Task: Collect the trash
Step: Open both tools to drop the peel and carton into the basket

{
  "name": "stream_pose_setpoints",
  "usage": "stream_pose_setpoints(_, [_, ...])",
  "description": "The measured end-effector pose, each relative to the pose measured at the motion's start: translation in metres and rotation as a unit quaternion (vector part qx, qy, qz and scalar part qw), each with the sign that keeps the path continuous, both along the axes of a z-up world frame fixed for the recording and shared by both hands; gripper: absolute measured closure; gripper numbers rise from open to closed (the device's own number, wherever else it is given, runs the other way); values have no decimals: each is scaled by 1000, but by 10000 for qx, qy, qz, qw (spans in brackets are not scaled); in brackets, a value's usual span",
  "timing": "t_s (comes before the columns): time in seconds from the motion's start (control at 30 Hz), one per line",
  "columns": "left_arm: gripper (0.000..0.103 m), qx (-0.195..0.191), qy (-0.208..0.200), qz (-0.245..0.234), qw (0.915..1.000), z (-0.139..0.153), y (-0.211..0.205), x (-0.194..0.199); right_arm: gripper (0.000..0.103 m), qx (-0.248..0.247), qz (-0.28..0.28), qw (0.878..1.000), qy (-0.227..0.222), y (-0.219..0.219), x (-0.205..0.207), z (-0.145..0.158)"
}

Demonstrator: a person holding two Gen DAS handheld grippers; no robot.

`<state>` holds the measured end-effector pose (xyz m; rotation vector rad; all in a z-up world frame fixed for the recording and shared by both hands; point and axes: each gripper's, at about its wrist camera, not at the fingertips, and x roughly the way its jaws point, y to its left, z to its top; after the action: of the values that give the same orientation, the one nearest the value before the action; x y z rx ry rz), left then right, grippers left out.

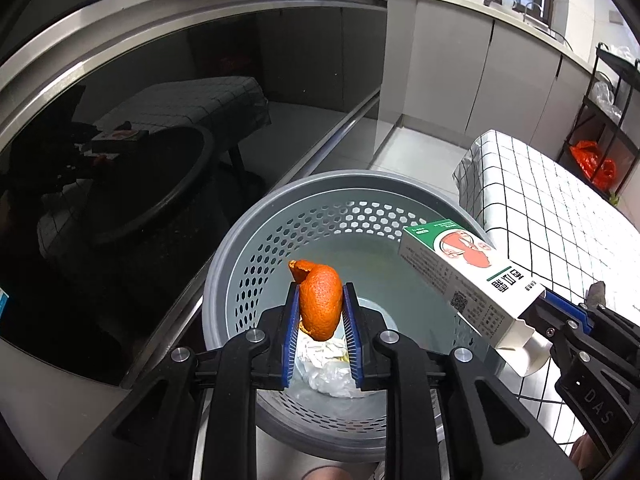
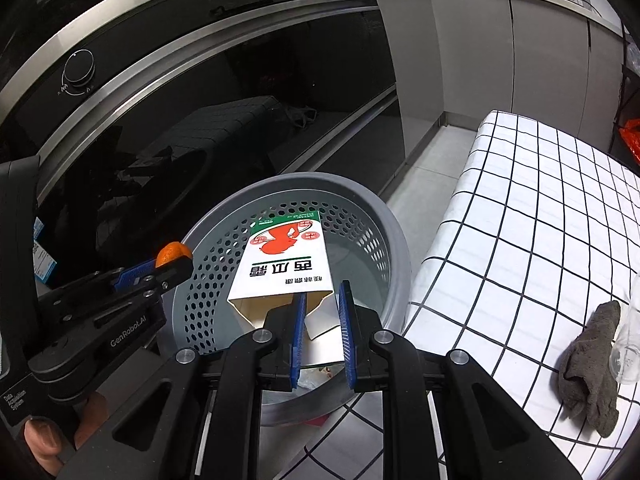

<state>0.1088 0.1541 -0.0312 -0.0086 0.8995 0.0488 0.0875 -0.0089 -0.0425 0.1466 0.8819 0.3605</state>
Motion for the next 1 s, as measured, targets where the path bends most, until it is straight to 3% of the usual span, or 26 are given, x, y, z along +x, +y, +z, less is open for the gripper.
stream_pose_setpoints(0.1, [77,-47,24,45,10000,0,4,0,86,9,-30,10000,-54,-1,-3,3])
stream_pose_setpoints(0.17, [68,-83,44,76,9999,0,6,-1,68,14,-35,10000,-69,-1,-4,4])
stream_pose_setpoints(0.23, [44,-109,-4,118,9999,1,8,-2,64,-6,-49,9999,-97,0,-5,4])
stream_pose_setpoints(0.3, [39,-95,-131,153,9998,4,9,-4,64,-28,-46,9999,-114,1,-7,4])
stream_pose_setpoints(0.63, [39,-33,-165,79,9998,6,4,-4,64,-77,-9,10000,-47,2,-6,5])
stream_pose_setpoints(0.7, [38,-28,-166,81,9998,5,4,-4,52,-74,-29,10000,13,1,-4,5])
stream_pose_setpoints(0.73, [37,-19,-170,89,9998,5,4,-4,40,-55,-52,10000,37,1,-3,5])
stream_pose_setpoints(1.0, [31,-23,-220,118,9997,6,6,-5,35,-408,69,9984,383,4,7,5])
